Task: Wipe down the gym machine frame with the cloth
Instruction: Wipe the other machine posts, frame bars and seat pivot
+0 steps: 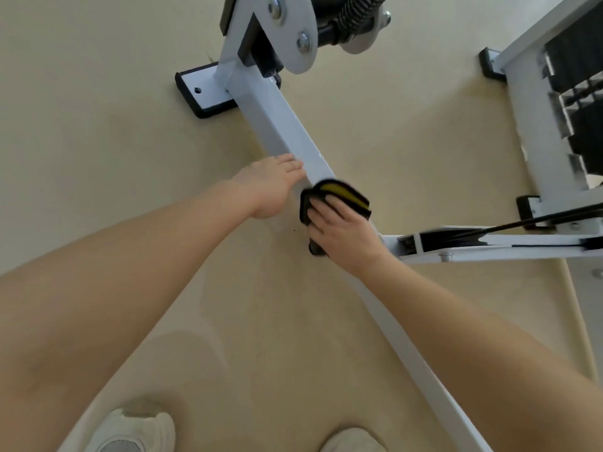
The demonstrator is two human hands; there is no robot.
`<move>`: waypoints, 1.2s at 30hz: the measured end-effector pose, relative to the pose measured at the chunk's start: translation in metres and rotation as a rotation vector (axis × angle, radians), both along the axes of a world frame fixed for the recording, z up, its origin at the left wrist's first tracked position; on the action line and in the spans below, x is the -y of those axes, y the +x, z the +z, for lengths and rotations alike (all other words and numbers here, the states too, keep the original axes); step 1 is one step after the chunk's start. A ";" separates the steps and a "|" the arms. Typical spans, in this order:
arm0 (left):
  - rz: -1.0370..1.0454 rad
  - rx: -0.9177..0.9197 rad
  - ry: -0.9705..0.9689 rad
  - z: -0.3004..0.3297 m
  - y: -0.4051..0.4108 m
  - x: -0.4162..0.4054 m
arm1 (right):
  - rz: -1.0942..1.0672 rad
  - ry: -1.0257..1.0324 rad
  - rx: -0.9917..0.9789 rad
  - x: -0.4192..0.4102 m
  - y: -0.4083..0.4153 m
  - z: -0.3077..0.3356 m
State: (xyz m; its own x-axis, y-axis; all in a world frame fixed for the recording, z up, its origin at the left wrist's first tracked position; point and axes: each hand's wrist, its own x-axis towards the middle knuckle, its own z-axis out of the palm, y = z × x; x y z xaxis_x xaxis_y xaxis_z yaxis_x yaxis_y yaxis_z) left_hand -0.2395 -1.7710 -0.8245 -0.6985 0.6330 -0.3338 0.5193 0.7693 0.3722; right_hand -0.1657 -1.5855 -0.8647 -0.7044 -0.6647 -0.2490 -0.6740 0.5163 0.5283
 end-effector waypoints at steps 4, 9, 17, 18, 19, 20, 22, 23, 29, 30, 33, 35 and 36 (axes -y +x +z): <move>0.157 -0.002 0.068 0.001 0.010 0.034 | -0.070 -0.136 -0.098 0.023 -0.025 -0.009; 0.270 0.135 0.192 -0.002 0.032 0.049 | -0.039 -0.156 -0.085 0.000 0.021 -0.019; 0.420 0.178 0.385 0.031 0.026 0.055 | -0.008 -0.114 0.030 0.027 -0.017 0.014; 0.439 0.162 0.428 0.037 0.025 0.058 | 0.012 -0.136 0.024 0.036 -0.025 0.024; 0.460 0.155 0.473 0.042 0.023 0.061 | 0.058 -0.186 -0.011 0.045 -0.032 0.037; 0.484 0.152 0.526 0.048 0.020 0.063 | 0.124 -0.269 -0.072 0.052 -0.039 0.050; 0.555 0.148 0.667 0.057 0.010 0.063 | 0.202 -0.422 -0.234 0.065 -0.051 0.084; 0.608 0.154 0.762 0.061 0.004 0.063 | 0.238 -0.463 -0.327 0.071 -0.055 0.103; 0.643 0.177 1.122 0.091 -0.031 0.061 | 0.280 -0.331 -0.545 0.088 -0.116 0.167; 0.626 0.172 1.130 0.096 -0.037 0.059 | 0.223 -0.262 -0.526 0.090 -0.129 0.168; 0.691 0.233 1.167 0.104 -0.056 0.060 | 0.073 -0.043 -0.477 0.100 -0.146 0.167; 0.678 0.279 1.180 0.105 -0.064 0.063 | 0.069 0.023 -0.480 0.100 -0.142 0.168; 0.661 0.281 1.161 0.104 -0.067 0.064 | 0.080 0.040 -0.481 0.096 -0.136 0.169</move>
State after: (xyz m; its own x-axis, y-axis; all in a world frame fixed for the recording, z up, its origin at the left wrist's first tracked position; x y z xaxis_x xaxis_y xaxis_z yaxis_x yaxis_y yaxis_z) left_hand -0.3066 -1.8350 -0.7206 -0.9749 0.2212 -0.0233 -0.0200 0.0174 0.9996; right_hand -0.3015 -1.6810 -0.6956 -0.6927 -0.7183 0.0653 -0.3856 0.4452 0.8082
